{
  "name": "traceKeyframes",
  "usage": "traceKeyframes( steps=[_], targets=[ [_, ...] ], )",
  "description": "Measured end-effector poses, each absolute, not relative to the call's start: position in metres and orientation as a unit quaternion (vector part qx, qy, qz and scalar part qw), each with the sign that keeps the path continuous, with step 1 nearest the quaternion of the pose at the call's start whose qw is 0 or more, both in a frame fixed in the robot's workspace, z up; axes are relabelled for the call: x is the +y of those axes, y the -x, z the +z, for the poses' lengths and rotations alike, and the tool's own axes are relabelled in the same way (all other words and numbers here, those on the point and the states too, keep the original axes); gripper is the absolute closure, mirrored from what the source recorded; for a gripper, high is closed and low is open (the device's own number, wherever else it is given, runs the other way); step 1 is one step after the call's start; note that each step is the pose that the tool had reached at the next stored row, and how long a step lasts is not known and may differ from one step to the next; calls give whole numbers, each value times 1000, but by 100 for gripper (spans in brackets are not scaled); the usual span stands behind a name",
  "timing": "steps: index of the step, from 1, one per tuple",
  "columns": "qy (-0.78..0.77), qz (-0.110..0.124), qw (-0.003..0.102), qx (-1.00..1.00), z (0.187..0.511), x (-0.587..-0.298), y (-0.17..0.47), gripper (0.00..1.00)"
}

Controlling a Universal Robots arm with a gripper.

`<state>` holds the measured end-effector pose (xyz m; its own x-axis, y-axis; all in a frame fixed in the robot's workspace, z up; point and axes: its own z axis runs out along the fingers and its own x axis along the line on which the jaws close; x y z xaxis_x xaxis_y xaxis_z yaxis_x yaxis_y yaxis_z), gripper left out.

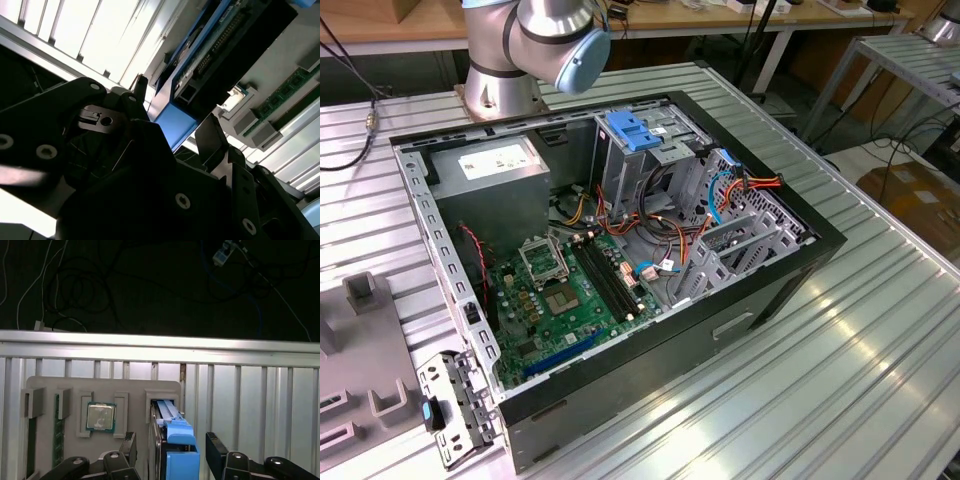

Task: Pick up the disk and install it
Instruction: 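Pick up the disk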

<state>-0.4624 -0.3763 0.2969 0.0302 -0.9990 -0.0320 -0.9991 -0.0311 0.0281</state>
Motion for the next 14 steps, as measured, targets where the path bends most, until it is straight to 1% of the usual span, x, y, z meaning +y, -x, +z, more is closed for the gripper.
traceKeyframes(
  steps=[12, 13, 14],
  targets=[
    [718, 21, 1, 696, 297, -376, 462, 34],
    [718, 21, 1, 696, 297, -376, 462, 35],
    [718, 21, 1, 696, 297, -376, 462, 42]
  ],
)
